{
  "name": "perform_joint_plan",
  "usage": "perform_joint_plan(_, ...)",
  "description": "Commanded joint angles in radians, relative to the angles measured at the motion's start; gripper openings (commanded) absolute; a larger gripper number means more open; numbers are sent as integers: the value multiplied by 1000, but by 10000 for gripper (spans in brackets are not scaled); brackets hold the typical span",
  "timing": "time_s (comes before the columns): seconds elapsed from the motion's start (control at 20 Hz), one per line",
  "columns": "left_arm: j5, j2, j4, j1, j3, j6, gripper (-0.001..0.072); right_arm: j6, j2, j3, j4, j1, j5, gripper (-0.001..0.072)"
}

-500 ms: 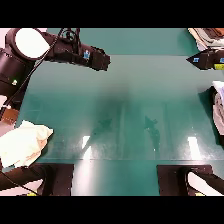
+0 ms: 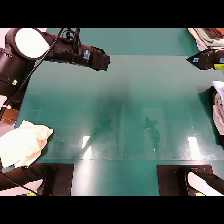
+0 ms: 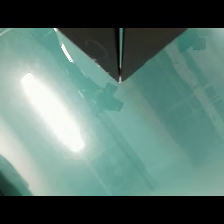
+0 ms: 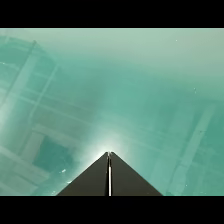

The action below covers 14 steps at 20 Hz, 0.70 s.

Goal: Fold the shirts.

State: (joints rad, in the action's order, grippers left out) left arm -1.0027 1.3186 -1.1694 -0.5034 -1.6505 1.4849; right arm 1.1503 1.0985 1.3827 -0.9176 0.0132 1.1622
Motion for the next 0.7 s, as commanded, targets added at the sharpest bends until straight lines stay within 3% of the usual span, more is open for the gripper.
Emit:
perform_joint_plan(0.0,0,0,0,-1,0,0,25,0,-1,0,0,0,5,16)
perform_joint_plan(0.35,64,-3,0,1,-1,0,25,0,-1,0,0,0,53,15)
perform_joint_plan(0.5,-183,-68,-92,39,0,-1,24,0,-1,0,0,0,56,15)
perform_joint_plan(0.65,-453,-210,-413,87,83,19,24,0,-1,0,2,1,61,16)
